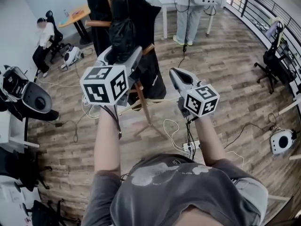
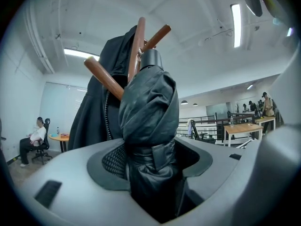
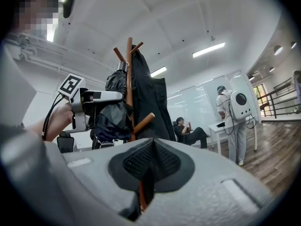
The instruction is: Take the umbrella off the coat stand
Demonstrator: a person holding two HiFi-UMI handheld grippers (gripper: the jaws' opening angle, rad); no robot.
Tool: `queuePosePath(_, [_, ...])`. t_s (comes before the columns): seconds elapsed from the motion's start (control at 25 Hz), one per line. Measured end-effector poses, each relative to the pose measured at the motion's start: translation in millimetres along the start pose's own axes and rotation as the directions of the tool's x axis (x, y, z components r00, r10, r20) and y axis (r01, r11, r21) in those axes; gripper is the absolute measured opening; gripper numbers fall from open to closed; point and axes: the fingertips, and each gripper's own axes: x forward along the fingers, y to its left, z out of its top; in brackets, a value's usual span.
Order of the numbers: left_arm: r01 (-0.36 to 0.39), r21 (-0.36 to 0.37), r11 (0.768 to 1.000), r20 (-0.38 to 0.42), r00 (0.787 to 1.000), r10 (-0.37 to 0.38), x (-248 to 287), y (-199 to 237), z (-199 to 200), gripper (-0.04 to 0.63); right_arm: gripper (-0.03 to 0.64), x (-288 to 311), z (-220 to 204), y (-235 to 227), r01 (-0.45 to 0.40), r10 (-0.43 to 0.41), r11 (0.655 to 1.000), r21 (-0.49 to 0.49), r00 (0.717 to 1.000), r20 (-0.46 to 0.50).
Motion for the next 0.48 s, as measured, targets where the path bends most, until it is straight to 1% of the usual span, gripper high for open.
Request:
queuePosePath(0.24, [0.022, 0.013, 1.000, 0.011, 1.000, -0.022, -6.1, -2.2, 2.0, 0.278, -0.002, -2.5, 4.0, -5.7, 0.012, -0.012, 1.000, 0.001, 1.000, 0.009])
queuePosePath(0.36, [0.042, 0.007, 0.999, 0.016, 0.999, -0.042, -6.9, -3.7, 4.9, 0.278, -0.002, -1.7, 3.8, -7.4, 0.015, -0.015, 1.000, 0.006, 1.000, 0.006])
queuePosePath(0.48, [0.069, 0.000, 0.998, 0.036, 0.997, -0.069, -9.1, -11.0, 10.0, 0.278, -0.002, -3.7, 2.8, -8.0, 0.012, -0.012, 1.000, 0.007, 1.000, 0.001])
